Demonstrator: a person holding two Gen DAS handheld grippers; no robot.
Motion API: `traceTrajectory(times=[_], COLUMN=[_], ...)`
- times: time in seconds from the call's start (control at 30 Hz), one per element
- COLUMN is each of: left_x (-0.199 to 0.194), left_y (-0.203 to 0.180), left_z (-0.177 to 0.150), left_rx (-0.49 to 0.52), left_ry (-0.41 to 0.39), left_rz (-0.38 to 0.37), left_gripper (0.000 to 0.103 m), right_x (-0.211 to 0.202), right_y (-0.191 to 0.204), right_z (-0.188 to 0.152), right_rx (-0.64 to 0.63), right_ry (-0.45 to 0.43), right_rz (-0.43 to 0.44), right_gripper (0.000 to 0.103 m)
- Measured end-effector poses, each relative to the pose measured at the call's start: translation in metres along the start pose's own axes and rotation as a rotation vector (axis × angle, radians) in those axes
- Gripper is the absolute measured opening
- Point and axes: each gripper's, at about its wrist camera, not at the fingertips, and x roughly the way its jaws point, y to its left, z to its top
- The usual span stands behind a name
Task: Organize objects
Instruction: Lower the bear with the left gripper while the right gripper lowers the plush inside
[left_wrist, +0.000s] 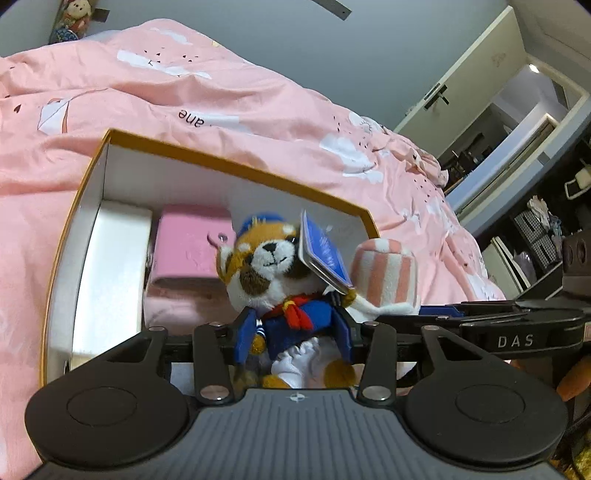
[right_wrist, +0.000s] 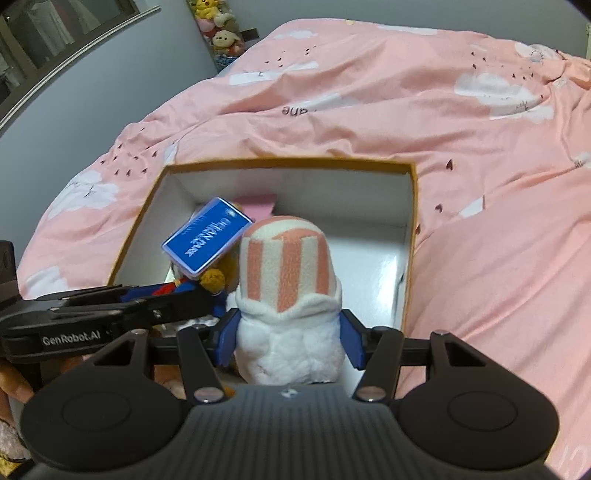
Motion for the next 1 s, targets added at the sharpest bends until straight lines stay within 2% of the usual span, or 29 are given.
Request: traceTrajectory(times=[0.2, 0.37, 0.4, 0.53, 0.73, 0.87, 0.9, 0.93, 1.0], left_x=[0.029, 0.052, 0.056, 0.073, 0.089, 0.091, 0.091, 0.091, 0.090], left_y=[-0.001, -0.009, -0.010, -0.010, -0.015, -0.024, -0.025, -0.026, -0.024], left_z=[0.020, 0.024, 0.024, 0.025, 0.024, 0.024, 0.023, 0.022, 0.021], left_rx=[0.032, 0.077, 0.082, 0.122, 0.221, 0.318, 0.347, 0.361, 0.359], left_ry=[0.047, 0.077, 0.085, 0.114, 0.151, 0.171, 0.177, 0.185, 0.199], left_rz=[0.013, 0.028, 0.027, 0.036, 0.059, 0.072, 0.069, 0.064, 0.055], left_gripper=[0.030, 0.029, 0.024, 0.022, 0.021, 0.021, 0.021, 0.021, 0.021], right_x=[0.022, 0.049, 0.053, 0.068, 0.087, 0.084, 0.081, 0.078, 0.067], right_y=[-0.005, -0.016, -0.017, -0.017, -0.005, -0.003, -0.003, -0.002, -0.002], right_z=[0.021, 0.036, 0.038, 0.050, 0.056, 0.055, 0.055, 0.055, 0.055], right_rx=[-0.008, 0.012, 0.010, -0.020, -0.185, -0.259, -0.284, -0.301, -0.324], right_ry=[0.023, 0.053, 0.057, 0.062, 0.066, 0.052, 0.045, 0.035, 0.009], right_rz=[-0.053, -0.099, -0.111, -0.158, -0.263, -0.268, -0.264, -0.260, -0.247], right_gripper=[0.058, 0.058, 0.058, 0.057, 0.058, 0.059, 0.061, 0.070, 0.071])
